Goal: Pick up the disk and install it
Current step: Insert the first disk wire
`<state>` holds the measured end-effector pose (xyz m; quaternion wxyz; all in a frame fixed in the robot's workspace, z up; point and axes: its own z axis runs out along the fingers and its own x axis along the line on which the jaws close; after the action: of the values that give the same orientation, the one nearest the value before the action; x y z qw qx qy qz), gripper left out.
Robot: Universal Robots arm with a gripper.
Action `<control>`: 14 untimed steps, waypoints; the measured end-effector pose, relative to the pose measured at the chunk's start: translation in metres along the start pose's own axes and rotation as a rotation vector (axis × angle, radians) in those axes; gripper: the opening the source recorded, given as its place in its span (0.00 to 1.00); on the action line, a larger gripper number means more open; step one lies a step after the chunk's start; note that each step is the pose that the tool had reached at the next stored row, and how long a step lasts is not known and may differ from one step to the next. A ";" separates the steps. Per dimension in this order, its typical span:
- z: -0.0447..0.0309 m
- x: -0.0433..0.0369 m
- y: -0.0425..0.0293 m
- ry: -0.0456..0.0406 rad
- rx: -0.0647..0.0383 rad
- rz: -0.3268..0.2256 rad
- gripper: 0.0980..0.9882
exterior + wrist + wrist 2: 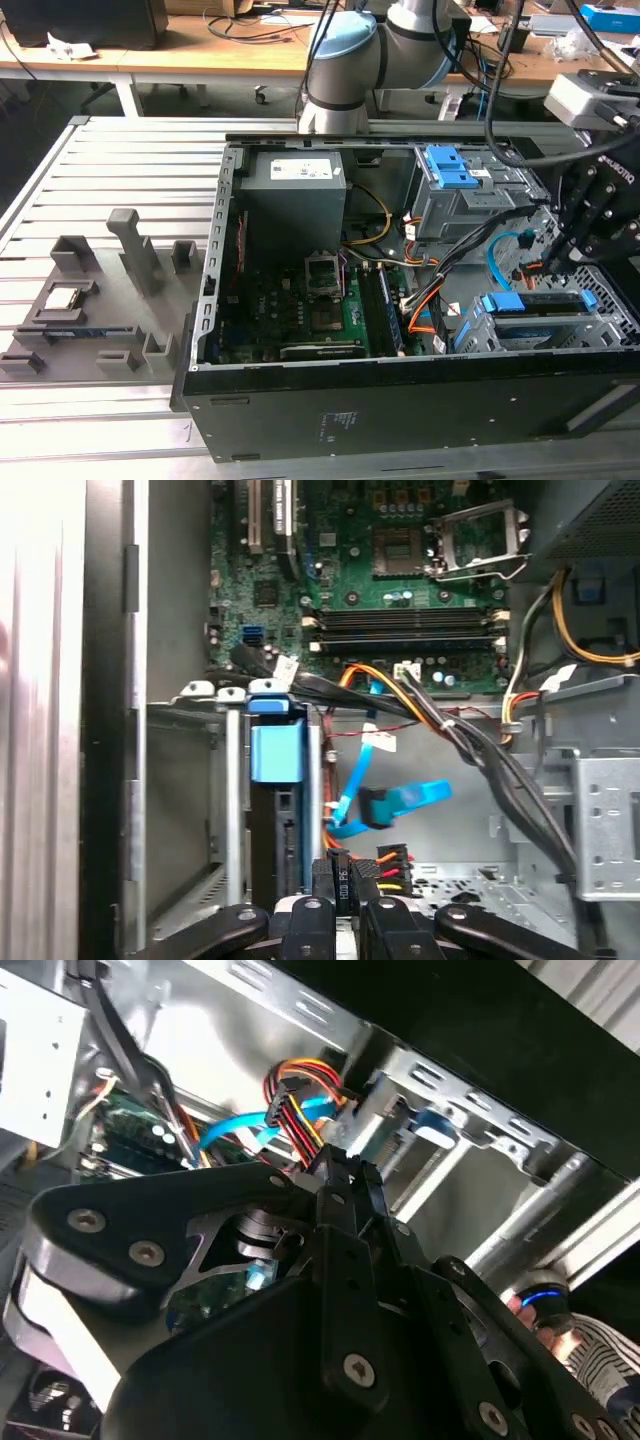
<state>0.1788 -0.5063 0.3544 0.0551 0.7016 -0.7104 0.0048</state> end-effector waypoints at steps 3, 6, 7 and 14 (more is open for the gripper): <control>0.0021 0.0190 -0.0004 -0.0001 0.000 0.000 0.10; 0.0107 0.0184 -0.0013 0.0000 0.000 0.000 0.10; 0.0114 0.0184 -0.0022 0.0001 0.000 0.000 0.10; 0.0124 0.0182 -0.0062 -0.0037 -0.005 -0.001 0.10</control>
<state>0.1839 -0.5256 0.3431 0.0554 0.7018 -0.7102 0.0018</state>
